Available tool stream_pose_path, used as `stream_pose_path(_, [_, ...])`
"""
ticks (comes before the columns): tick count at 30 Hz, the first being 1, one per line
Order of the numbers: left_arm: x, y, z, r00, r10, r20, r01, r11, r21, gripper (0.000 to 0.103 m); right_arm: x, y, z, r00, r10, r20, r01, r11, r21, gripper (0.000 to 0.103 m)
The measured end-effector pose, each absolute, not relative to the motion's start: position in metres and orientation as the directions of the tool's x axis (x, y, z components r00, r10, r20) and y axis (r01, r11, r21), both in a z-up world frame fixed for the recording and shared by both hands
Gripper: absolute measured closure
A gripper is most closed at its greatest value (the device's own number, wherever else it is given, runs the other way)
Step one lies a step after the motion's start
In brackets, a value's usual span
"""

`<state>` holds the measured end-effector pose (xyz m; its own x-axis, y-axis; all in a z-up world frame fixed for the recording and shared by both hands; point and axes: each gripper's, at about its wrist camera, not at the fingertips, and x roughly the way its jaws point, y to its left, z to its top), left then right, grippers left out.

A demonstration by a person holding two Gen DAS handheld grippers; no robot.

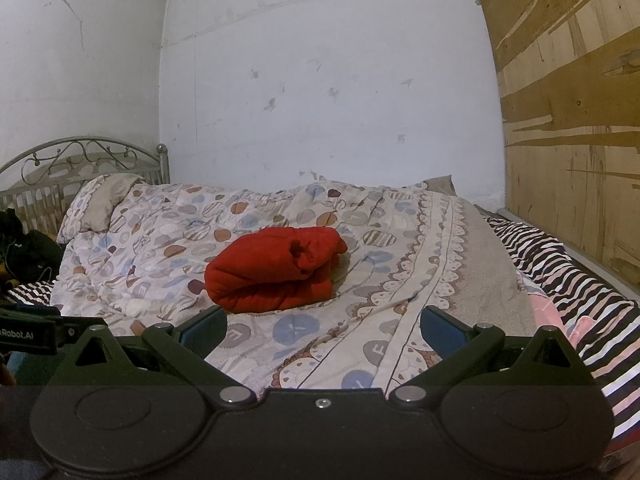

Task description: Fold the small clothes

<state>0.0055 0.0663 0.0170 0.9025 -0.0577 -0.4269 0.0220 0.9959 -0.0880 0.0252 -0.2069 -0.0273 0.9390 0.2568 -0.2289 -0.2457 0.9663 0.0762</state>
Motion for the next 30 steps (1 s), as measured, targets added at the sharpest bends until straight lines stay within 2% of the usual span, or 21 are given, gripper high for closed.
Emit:
stream_pose_path(18, [0.007, 0.065, 0.017, 0.894, -0.070, -0.443, 0.033, 0.995, -0.090, 0.000, 0.026, -0.209, -0.028, 0.939, 0.254, -0.230, -0.243, 0.967, 0.074, 0.000])
stream_pose_path(22, [0.010, 0.060, 0.017, 0.881, -0.039, -0.472, 0.002, 0.997, -0.077, 0.000, 0.028, -0.213, -0.028, 0.939, 0.251, -0.234, -0.240, 0.968, 0.074, 0.000])
stream_pose_path(30, [0.008, 0.065, 0.024, 0.892, -0.002, -0.453, -0.038, 0.996, -0.079, 0.000, 0.029, -0.217, -0.028, 0.940, 0.245, -0.235, -0.235, 0.969, 0.070, 0.000])
